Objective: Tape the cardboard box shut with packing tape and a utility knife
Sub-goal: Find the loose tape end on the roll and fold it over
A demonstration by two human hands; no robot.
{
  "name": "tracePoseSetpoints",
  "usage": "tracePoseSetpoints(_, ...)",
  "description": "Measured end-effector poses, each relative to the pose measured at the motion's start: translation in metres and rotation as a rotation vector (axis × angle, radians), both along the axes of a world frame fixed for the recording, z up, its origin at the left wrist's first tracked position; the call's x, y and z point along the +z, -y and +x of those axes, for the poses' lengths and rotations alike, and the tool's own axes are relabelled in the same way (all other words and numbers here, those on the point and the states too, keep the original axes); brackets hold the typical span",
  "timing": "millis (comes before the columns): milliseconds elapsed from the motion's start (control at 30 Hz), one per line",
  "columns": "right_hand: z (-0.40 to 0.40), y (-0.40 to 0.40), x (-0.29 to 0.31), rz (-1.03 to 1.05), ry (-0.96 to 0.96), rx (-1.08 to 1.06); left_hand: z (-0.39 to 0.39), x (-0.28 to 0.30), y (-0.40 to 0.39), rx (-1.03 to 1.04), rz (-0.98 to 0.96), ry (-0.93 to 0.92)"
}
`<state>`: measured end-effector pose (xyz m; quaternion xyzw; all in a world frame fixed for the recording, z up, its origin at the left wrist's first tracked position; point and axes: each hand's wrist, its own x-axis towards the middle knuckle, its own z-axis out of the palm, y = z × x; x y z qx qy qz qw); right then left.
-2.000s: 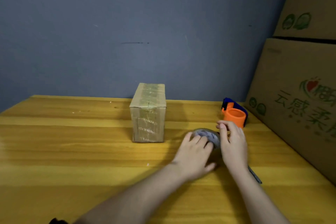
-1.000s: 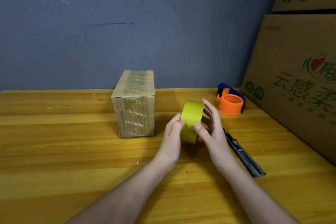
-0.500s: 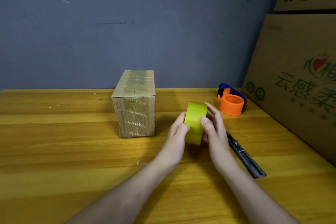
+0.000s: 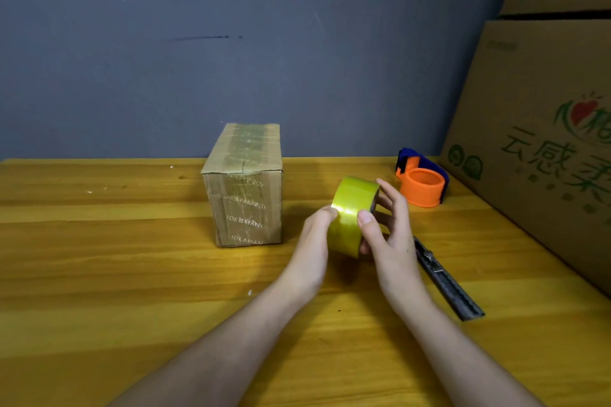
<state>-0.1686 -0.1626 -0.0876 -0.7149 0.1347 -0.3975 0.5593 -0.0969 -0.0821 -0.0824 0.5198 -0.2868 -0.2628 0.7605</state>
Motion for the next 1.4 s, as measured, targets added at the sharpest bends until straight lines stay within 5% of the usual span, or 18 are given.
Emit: tracePoseSetpoints(1400,0.002,-0.003,0.0,0.058,0.013,-0.009,-0.005,0.004,-0.001,-0.078,-0.136,-0.015)
